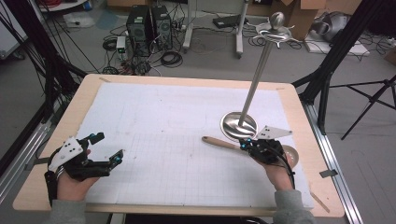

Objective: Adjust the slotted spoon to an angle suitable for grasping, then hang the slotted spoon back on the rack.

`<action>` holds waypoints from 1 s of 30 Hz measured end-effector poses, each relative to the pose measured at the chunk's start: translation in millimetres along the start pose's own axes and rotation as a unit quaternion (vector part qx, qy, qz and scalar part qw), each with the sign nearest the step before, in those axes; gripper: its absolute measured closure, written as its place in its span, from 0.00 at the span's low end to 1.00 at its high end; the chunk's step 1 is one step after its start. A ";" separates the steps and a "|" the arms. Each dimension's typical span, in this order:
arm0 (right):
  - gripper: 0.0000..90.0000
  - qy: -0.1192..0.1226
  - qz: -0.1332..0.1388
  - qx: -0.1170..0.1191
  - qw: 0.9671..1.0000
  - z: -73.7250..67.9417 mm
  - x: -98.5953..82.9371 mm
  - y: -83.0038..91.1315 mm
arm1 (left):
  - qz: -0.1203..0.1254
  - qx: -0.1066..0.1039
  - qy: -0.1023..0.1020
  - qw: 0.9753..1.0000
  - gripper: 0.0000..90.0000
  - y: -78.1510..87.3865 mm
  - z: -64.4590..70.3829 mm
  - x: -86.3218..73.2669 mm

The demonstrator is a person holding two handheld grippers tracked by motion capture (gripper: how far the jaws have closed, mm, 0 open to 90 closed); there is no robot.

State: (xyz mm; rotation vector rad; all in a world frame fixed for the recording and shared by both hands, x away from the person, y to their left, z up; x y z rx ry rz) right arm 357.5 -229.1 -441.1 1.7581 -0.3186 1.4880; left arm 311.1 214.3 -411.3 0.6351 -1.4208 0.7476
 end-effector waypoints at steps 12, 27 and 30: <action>0.52 0.031 -0.010 0.053 0.998 13.5 -3.1 16.9 | 0.004 0.002 0.006 1.000 0.03 3.4 -3.4 0.1; 0.17 0.040 0.009 0.098 0.994 18.6 -0.2 22.1 | 0.002 0.000 0.006 1.000 0.03 3.3 -2.7 -0.9; 0.17 0.053 0.003 0.110 0.993 16.3 -2.3 20.2 | 0.000 -0.001 0.005 1.000 0.03 3.2 -2.9 -1.7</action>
Point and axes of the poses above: each handheld gripper's, and its own axes: y roughly backward along the jaws, x roughly out of its top, z roughly to its right, the point moved 8 cm from there along -y, roughly forward along the jaws, and after that the axes turned 10 degrees about z, right-handed, at the moved point
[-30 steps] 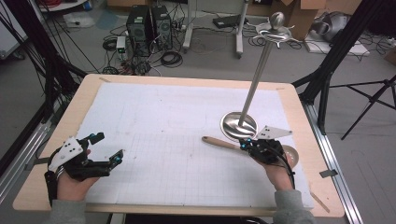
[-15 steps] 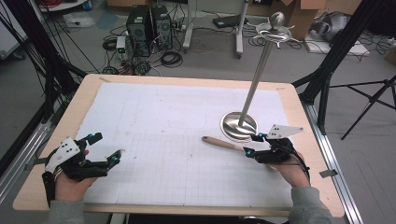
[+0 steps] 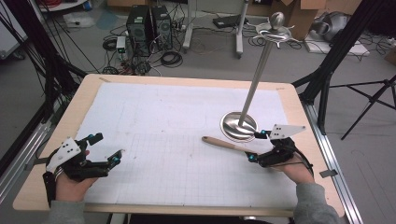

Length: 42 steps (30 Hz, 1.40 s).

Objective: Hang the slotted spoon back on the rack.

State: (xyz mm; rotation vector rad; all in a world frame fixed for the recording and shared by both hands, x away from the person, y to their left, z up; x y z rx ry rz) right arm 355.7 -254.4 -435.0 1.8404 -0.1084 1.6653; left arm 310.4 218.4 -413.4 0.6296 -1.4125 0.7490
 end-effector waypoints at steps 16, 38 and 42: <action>0.17 0.009 -0.055 0.034 0.998 -0.5 -16.7 -15.8 | -0.003 0.007 0.004 1.000 0.03 0.6 -1.8 -3.3; 0.42 -0.002 -0.142 0.025 0.990 15.0 -39.5 -25.8 | -0.009 0.009 0.003 1.000 0.03 3.7 -0.4 -6.8; 0.49 0.004 -0.146 0.025 0.989 15.8 -40.8 -26.4 | -0.009 0.009 0.005 1.000 0.03 3.8 -1.1 -7.3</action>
Point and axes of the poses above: each handheld gripper's, and its own axes: y roughly backward along the jaws, x roughly out of its top, z roughly to its right, the point moved 8 cm from there along -y, roughly forward along the jaws, and after that the axes turned 10 degrees about z, right-handed, at the moved point
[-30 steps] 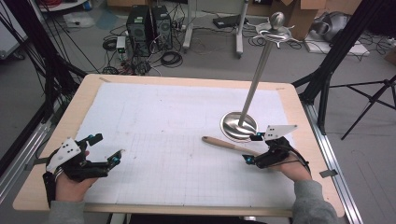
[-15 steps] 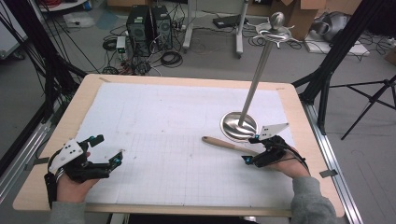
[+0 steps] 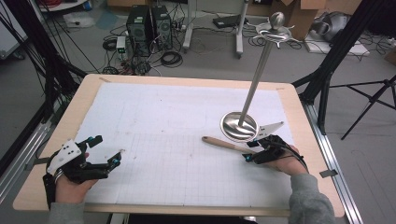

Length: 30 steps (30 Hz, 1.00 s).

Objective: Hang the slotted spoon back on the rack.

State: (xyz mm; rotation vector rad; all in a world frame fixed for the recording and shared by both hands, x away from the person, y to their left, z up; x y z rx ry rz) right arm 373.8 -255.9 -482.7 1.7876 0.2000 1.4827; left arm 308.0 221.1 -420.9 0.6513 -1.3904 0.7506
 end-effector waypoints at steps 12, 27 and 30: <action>0.66 0.016 -0.013 -0.010 1.000 3.2 -2.6 -0.9 | -0.001 -0.001 0.000 1.000 0.03 -0.5 0.0 -0.7; 0.83 0.047 -0.050 -0.018 0.998 3.0 -3.8 -5.2 | -0.001 0.000 0.001 1.000 0.03 0.5 -0.6 -0.8; 0.85 0.056 -0.053 -0.017 0.997 1.0 -3.6 -5.1 | -0.001 0.000 0.001 1.000 0.03 0.7 -0.9 -0.6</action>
Point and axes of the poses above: each handheld gripper's, and its own axes: y roughly backward along the jaws, x roughly out of its top, z roughly to its right, the point moved 8 cm from there along -y, roughly forward along the jaws, and after that the axes turned 10 degrees about z, right-handed, at the moved point
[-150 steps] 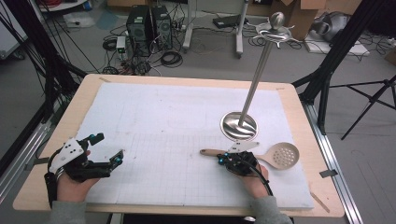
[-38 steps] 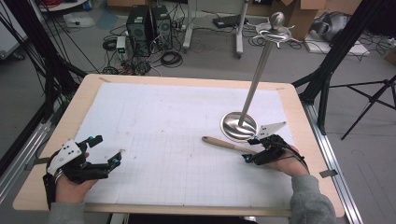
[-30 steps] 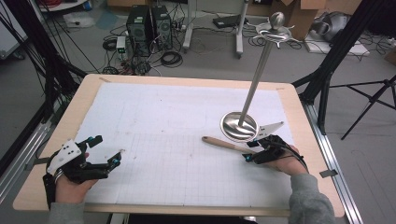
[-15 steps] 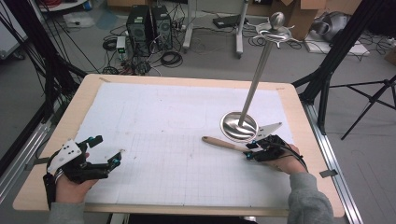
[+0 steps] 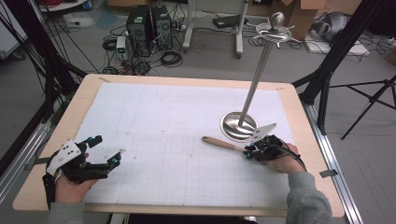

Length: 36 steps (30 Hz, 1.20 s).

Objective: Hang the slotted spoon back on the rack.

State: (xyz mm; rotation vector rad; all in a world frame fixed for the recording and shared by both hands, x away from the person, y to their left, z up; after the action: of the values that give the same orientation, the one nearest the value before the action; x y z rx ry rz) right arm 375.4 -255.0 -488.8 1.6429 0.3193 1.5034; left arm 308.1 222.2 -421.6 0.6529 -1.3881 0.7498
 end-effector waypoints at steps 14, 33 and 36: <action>0.86 -0.003 -0.004 0.026 1.000 -9.4 0.7 2.9 | 0.001 0.002 -0.002 1.000 0.03 0.9 0.6 1.1; 0.86 -0.034 0.081 0.020 0.996 -16.6 18.9 37.2 | 0.001 0.002 -0.005 1.000 0.03 1.3 0.8 2.6; 0.86 -0.037 0.087 0.021 0.995 -17.5 19.3 38.8 | 0.000 0.002 -0.005 1.000 0.03 1.7 0.5 2.5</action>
State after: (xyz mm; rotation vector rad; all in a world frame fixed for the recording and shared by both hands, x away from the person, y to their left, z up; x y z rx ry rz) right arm 350.6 -257.5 -449.3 1.7927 0.1704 1.5690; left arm 306.5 223.0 -419.2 0.6601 -1.3974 0.7504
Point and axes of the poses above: each handheld gripper's, and its own axes: y roughly backward along the jaws, x roughly out of its top, z roughly to its right, the point moved 8 cm from there along -y, roughly forward along the jaws, and after that the axes turned 10 degrees about z, right-handed, at the moved point
